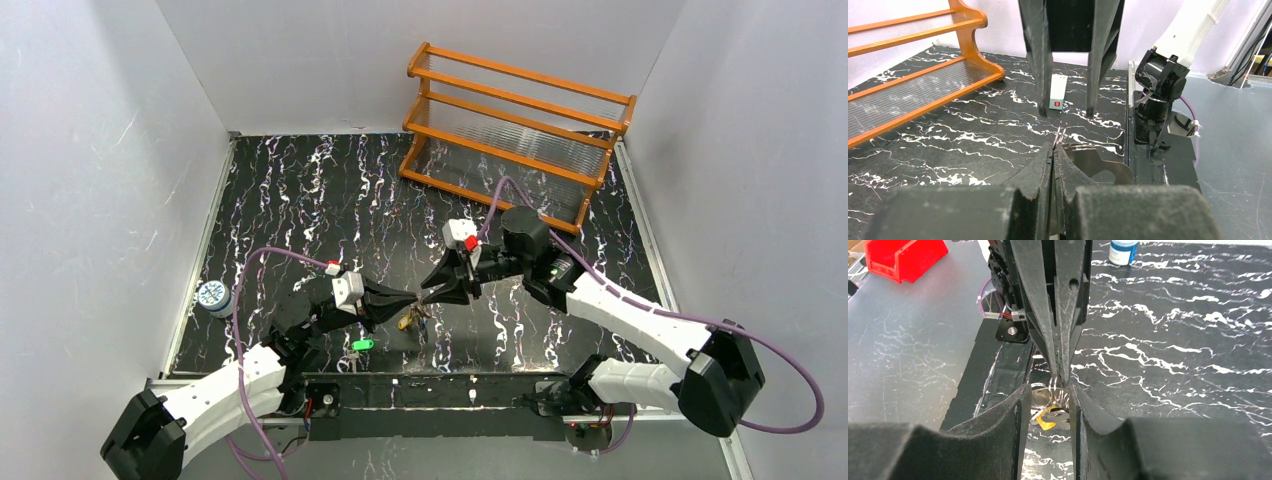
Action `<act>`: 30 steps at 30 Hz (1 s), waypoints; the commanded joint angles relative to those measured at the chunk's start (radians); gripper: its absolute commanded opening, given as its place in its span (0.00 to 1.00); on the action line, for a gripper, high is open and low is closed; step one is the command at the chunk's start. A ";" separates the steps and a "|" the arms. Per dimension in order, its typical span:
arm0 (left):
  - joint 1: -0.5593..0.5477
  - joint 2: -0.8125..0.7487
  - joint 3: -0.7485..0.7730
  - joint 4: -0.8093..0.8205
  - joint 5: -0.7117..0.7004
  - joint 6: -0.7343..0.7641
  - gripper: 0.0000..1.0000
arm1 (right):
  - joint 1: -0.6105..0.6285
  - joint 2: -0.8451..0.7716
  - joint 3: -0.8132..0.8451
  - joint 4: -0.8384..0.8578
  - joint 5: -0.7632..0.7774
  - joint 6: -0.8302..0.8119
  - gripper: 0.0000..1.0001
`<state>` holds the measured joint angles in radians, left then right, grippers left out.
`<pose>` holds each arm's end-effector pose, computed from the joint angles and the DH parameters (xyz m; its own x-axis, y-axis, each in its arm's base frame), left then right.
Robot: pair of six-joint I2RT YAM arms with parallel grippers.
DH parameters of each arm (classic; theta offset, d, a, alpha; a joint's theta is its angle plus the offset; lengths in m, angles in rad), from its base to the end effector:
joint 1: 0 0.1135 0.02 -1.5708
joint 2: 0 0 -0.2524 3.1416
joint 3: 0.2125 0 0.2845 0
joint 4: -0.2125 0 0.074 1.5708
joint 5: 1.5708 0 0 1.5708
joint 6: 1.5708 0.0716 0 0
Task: Put the keys on the keyring
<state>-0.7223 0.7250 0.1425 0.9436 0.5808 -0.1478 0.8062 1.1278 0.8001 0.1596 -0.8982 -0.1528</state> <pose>0.1403 -0.1759 0.2253 0.1241 -0.2734 -0.9539 0.9666 0.2504 0.0540 0.1751 0.2635 0.2890 0.0352 -0.1003 -0.9943 -0.9896 -0.1422 -0.0207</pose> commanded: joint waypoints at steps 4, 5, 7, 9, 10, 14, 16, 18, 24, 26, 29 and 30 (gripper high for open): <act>-0.003 -0.024 -0.004 0.072 0.010 -0.005 0.00 | -0.001 0.064 0.031 0.058 -0.031 0.012 0.42; -0.003 -0.022 -0.004 0.073 0.010 -0.006 0.00 | -0.001 0.068 0.032 0.059 -0.025 0.013 0.38; -0.003 -0.021 -0.004 0.073 0.011 -0.006 0.00 | -0.001 0.073 0.035 0.061 -0.016 0.014 0.26; -0.003 -0.019 -0.005 0.075 0.013 -0.007 0.00 | -0.001 0.076 0.039 0.061 -0.009 0.018 0.14; -0.003 -0.017 -0.006 0.074 0.013 -0.006 0.00 | -0.001 0.076 0.039 0.061 -0.007 0.019 0.09; -0.003 -0.015 -0.007 0.075 0.013 -0.005 0.00 | -0.001 0.069 0.043 0.052 0.000 0.019 0.01; -0.003 -0.017 -0.010 0.075 0.006 0.000 0.00 | -0.001 0.066 0.052 0.020 0.020 0.016 0.01; -0.003 -0.025 -0.014 0.072 -0.011 0.005 0.16 | -0.001 0.065 0.074 -0.045 0.043 0.000 0.01; -0.003 -0.049 -0.010 0.024 -0.059 0.052 0.40 | 0.001 0.102 0.195 -0.315 0.148 -0.066 0.01; -0.003 -0.042 0.006 -0.007 -0.063 0.070 0.40 | 0.008 0.129 0.248 -0.407 0.182 -0.080 0.01; -0.002 -0.028 0.038 -0.081 -0.072 0.106 0.41 | 0.035 0.169 0.318 -0.537 0.246 -0.106 0.01; -0.003 -0.024 0.052 -0.117 -0.074 0.121 0.41 | 0.047 0.181 0.337 -0.566 0.274 -0.114 0.01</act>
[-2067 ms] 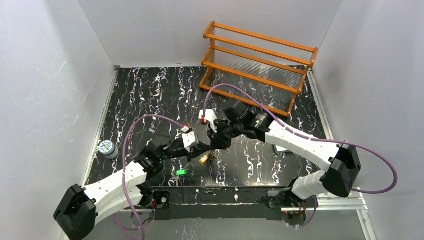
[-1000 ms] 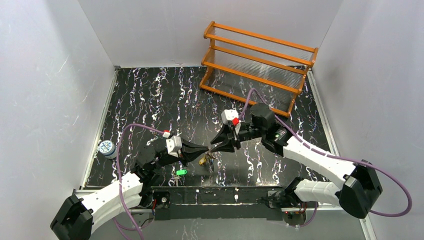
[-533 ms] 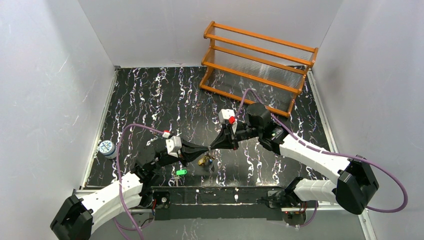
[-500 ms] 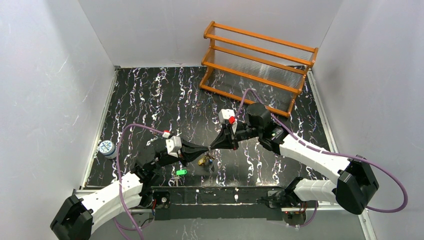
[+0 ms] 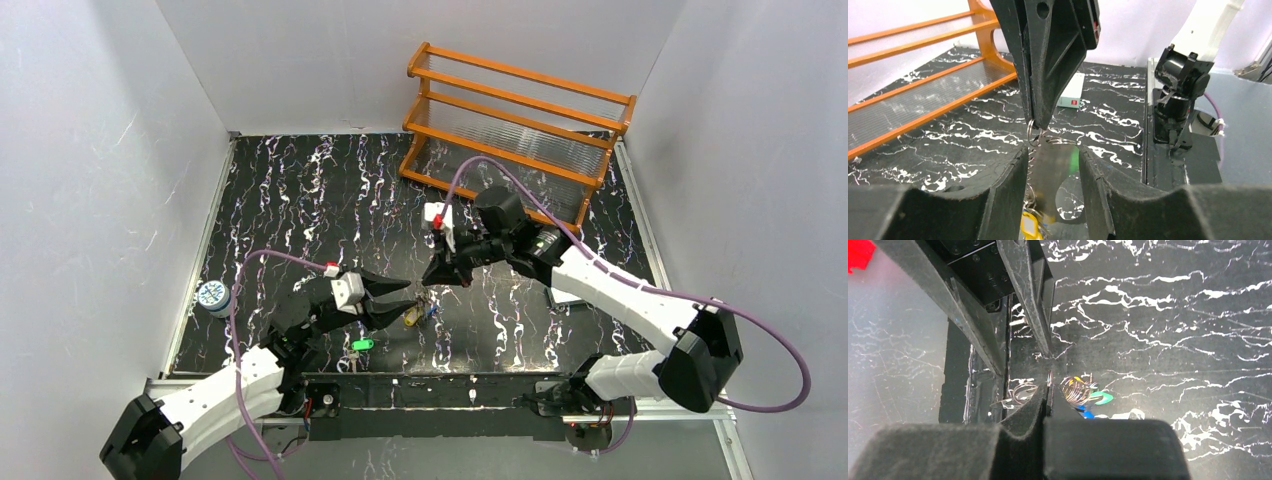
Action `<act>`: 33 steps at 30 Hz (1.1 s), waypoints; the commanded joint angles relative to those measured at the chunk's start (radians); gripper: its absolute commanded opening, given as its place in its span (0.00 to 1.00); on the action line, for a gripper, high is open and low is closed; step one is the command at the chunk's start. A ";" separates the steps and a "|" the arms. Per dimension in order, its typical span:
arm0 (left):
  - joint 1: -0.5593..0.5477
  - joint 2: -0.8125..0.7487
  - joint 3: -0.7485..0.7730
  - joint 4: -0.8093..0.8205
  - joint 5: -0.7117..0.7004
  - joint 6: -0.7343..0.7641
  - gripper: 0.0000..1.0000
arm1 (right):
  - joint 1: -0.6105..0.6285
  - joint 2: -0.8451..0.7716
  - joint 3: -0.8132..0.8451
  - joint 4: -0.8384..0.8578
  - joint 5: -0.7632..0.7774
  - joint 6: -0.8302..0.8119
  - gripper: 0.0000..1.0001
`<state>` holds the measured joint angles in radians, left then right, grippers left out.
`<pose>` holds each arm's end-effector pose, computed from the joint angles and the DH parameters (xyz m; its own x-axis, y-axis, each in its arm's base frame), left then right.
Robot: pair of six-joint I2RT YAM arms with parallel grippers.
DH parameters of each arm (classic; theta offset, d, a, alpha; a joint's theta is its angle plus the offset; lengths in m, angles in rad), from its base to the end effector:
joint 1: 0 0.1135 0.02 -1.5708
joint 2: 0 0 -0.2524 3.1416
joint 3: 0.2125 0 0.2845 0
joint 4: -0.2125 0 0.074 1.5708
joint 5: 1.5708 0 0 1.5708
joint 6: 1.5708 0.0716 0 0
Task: Put the keys on the keyring
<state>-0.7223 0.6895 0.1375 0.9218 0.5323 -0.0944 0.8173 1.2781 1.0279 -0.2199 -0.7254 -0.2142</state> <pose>0.1411 -0.1727 0.2284 0.1828 -0.2693 -0.9455 0.9461 0.3096 0.0947 0.2015 0.2843 0.2867 -0.1008 -0.3399 -0.9350 -0.9945 0.0085 0.1041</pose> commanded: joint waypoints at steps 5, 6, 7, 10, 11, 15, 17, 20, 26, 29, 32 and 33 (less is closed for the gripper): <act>-0.003 0.010 0.159 -0.357 -0.058 0.191 0.41 | 0.112 0.101 0.204 -0.326 0.238 -0.081 0.01; -0.003 0.009 0.178 -0.407 -0.067 0.213 0.41 | 0.120 0.113 0.217 -0.346 0.256 -0.083 0.01; -0.003 0.007 0.194 -0.455 -0.072 0.236 0.41 | 0.127 0.131 0.229 -0.363 0.268 -0.087 0.01; -0.003 0.013 0.235 -0.579 -0.066 0.298 0.40 | 0.140 0.153 0.249 -0.387 0.287 -0.095 0.01; -0.003 0.019 0.247 -0.604 -0.061 0.311 0.39 | 0.142 0.157 0.251 -0.387 0.288 -0.096 0.01; -0.002 0.049 0.264 -0.631 -0.014 0.336 0.37 | 0.144 0.153 0.249 -0.362 0.253 -0.095 0.01; -0.002 0.062 0.268 -0.630 0.012 0.340 0.37 | 0.149 0.152 0.251 -0.356 0.250 -0.094 0.01; -0.003 0.077 0.274 -0.631 0.048 0.346 0.38 | 0.149 0.155 0.255 -0.358 0.249 -0.094 0.01; -0.003 0.124 0.276 -0.573 0.097 0.322 0.35 | 0.153 0.154 0.251 -0.351 0.227 -0.094 0.01; -0.003 0.143 0.265 -0.517 0.114 0.296 0.28 | 0.154 0.155 0.251 -0.351 0.229 -0.094 0.01; -0.002 0.161 0.263 -0.488 0.124 0.288 0.22 | 0.154 0.155 0.251 -0.350 0.228 -0.094 0.01; -0.003 0.168 0.262 -0.483 0.127 0.286 0.19 | 0.154 0.153 0.250 -0.349 0.228 -0.094 0.01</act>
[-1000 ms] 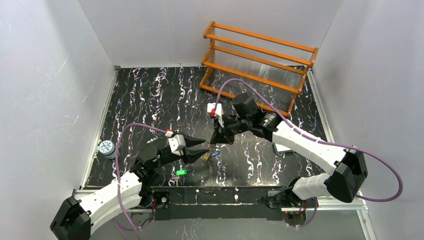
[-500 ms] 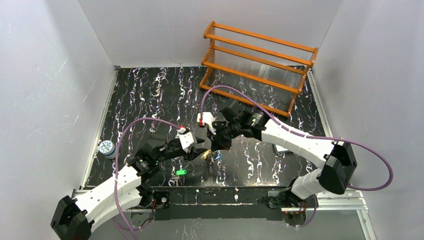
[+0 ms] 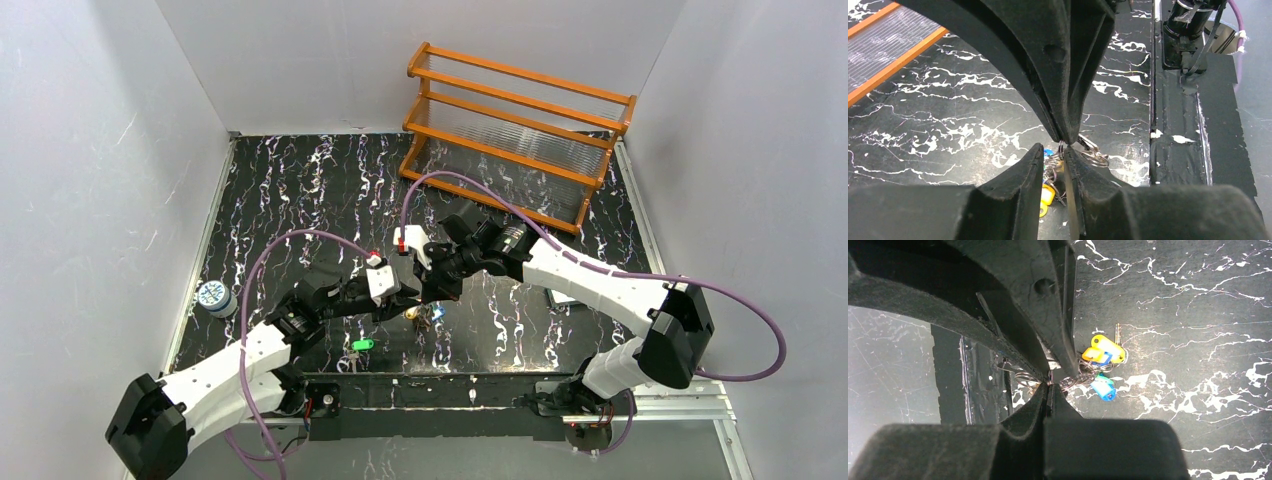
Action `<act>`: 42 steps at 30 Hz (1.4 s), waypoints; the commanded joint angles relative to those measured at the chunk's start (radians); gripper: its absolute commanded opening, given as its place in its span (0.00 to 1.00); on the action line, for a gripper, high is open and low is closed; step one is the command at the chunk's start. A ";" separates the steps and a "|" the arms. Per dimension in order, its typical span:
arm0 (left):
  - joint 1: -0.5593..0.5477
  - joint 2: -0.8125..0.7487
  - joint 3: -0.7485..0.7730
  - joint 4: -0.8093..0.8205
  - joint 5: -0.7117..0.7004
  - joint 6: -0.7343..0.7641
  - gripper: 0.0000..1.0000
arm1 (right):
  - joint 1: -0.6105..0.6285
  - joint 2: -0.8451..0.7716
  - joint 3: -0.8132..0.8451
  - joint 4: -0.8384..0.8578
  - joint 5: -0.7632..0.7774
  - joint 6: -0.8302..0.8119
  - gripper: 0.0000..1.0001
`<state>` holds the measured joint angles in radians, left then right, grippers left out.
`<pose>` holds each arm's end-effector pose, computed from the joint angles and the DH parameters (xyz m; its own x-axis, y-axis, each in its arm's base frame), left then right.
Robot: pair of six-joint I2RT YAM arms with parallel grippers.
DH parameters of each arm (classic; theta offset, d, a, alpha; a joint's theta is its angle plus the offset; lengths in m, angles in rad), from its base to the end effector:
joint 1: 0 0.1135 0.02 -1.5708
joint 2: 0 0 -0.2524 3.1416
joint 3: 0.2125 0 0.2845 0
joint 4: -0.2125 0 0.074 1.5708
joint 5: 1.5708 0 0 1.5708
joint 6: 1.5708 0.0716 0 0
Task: Put the keys on the keyring
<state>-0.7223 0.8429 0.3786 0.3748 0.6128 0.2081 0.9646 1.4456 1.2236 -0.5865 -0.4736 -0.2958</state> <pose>0.1676 -0.2026 0.2192 0.1349 0.1064 -0.9851 0.9635 0.2178 0.1555 0.1829 0.3211 0.2616 -0.1287 -0.6409 -0.7568 -0.9914 0.0642 0.1142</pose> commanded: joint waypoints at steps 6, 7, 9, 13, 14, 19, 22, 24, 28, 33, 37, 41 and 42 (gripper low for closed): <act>-0.003 0.031 0.022 0.068 0.061 -0.016 0.00 | 0.007 -0.022 0.046 0.037 -0.013 -0.011 0.01; -0.003 0.030 0.020 0.066 0.060 -0.017 0.00 | 0.006 -0.027 0.039 0.050 -0.011 -0.009 0.01; -0.003 0.023 0.016 0.065 0.055 -0.018 0.00 | 0.007 -0.039 0.021 0.084 -0.002 0.006 0.01; -0.003 -0.011 0.002 0.066 0.019 -0.032 0.00 | 0.003 -0.092 -0.038 0.172 0.040 0.047 0.30; -0.003 -0.024 -0.004 0.070 0.001 -0.042 0.00 | -0.003 -0.110 -0.056 0.204 0.035 0.060 0.33; -0.004 -0.094 -0.055 0.157 -0.093 -0.093 0.00 | -0.075 -0.236 -0.168 0.409 -0.045 0.148 0.49; -0.004 -0.124 -0.101 0.289 -0.098 -0.157 0.00 | -0.117 -0.289 -0.229 0.503 -0.093 0.179 0.60; -0.004 -0.134 -0.127 0.387 -0.092 -0.197 0.00 | -0.144 -0.294 -0.251 0.532 -0.141 0.190 0.62; -0.004 -0.142 -0.160 0.506 -0.051 -0.246 0.00 | -0.187 -0.288 -0.281 0.574 -0.272 0.206 0.59; -0.005 -0.157 -0.165 0.564 0.014 -0.258 0.00 | -0.217 -0.314 -0.341 0.677 -0.434 0.206 0.50; -0.005 -0.172 -0.168 0.584 0.023 -0.268 0.00 | -0.223 -0.333 -0.386 0.763 -0.517 0.219 0.52; -0.005 -0.177 -0.168 0.587 0.021 -0.275 0.00 | -0.223 -0.323 -0.394 0.792 -0.534 0.234 0.54; -0.005 -0.176 -0.168 0.588 0.020 -0.277 0.00 | -0.223 -0.319 -0.394 0.799 -0.539 0.237 0.54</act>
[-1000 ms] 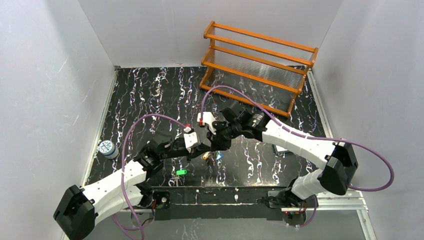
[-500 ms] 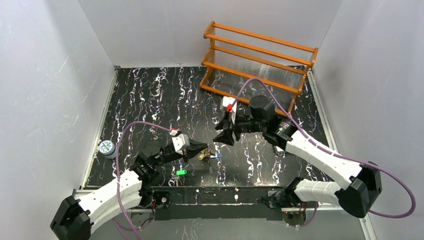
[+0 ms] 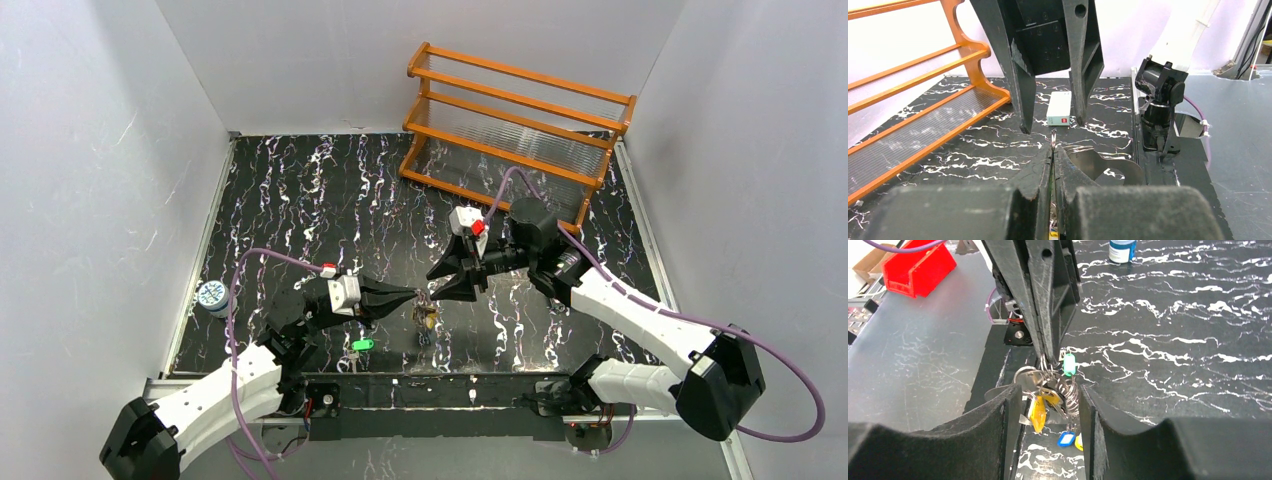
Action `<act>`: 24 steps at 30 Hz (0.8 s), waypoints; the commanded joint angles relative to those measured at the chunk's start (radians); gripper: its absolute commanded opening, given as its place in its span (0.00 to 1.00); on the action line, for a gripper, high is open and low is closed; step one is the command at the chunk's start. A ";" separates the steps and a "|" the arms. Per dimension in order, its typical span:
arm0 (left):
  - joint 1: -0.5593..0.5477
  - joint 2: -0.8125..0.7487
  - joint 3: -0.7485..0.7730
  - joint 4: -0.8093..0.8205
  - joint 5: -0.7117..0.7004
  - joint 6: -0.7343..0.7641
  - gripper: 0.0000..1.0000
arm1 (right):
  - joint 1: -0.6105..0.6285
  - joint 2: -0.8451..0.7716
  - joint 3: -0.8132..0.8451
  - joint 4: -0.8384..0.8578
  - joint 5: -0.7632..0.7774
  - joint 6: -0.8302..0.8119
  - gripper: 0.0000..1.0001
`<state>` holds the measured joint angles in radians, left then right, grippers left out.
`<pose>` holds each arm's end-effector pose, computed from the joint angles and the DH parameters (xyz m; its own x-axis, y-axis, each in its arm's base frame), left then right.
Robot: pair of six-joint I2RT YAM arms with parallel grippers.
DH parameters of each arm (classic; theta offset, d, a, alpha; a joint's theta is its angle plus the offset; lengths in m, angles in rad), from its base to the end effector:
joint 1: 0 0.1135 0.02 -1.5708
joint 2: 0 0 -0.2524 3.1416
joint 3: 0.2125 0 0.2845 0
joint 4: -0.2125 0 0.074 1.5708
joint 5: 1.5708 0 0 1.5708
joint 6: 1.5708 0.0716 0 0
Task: Put the keys on the keyring
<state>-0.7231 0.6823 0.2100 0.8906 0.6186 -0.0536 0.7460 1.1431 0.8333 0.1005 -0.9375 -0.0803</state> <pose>0.1375 -0.1767 0.2533 0.2540 -0.2823 -0.9251 0.9514 0.2454 0.1863 0.1902 0.2543 0.2913 -0.0734 -0.1325 -0.9885 -0.9898 -0.1115 0.0885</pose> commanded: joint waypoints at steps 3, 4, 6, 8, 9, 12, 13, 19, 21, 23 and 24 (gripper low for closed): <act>-0.003 -0.011 0.000 0.075 0.015 -0.020 0.00 | -0.005 -0.002 -0.001 0.144 -0.090 0.042 0.52; -0.004 -0.010 0.000 0.075 0.015 -0.020 0.00 | -0.005 0.004 0.002 0.148 -0.096 0.048 0.51; -0.004 -0.010 0.001 0.076 0.015 -0.019 0.00 | -0.005 0.016 0.006 0.166 -0.114 0.062 0.49; -0.003 -0.009 0.003 0.076 0.015 -0.019 0.00 | -0.004 0.029 0.008 0.172 -0.124 0.072 0.47; -0.004 -0.008 0.003 0.076 0.014 -0.020 0.00 | -0.005 0.037 0.010 0.174 -0.131 0.073 0.47; -0.003 -0.004 0.005 0.077 0.017 -0.023 0.00 | -0.005 0.052 0.010 0.182 -0.145 0.073 0.46; -0.004 -0.003 0.005 0.077 0.018 -0.024 0.00 | -0.004 0.056 0.010 0.186 -0.150 0.073 0.46; -0.004 0.000 0.005 0.077 0.019 -0.028 0.00 | -0.002 0.083 0.012 0.204 -0.156 0.112 0.38; -0.004 0.002 0.005 0.077 0.022 -0.030 0.00 | -0.002 0.088 0.013 0.212 -0.157 0.118 0.36; -0.004 0.004 0.005 0.077 0.024 -0.031 0.00 | -0.001 0.094 0.015 0.214 -0.156 0.119 0.36; -0.004 0.005 0.006 0.077 0.024 -0.031 0.00 | -0.001 0.097 0.015 0.213 -0.156 0.118 0.35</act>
<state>-0.7231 0.6895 0.2066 0.9054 0.6338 -0.0803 0.7464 1.2350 0.8333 0.2607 -1.0744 0.0238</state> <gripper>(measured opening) 0.010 0.361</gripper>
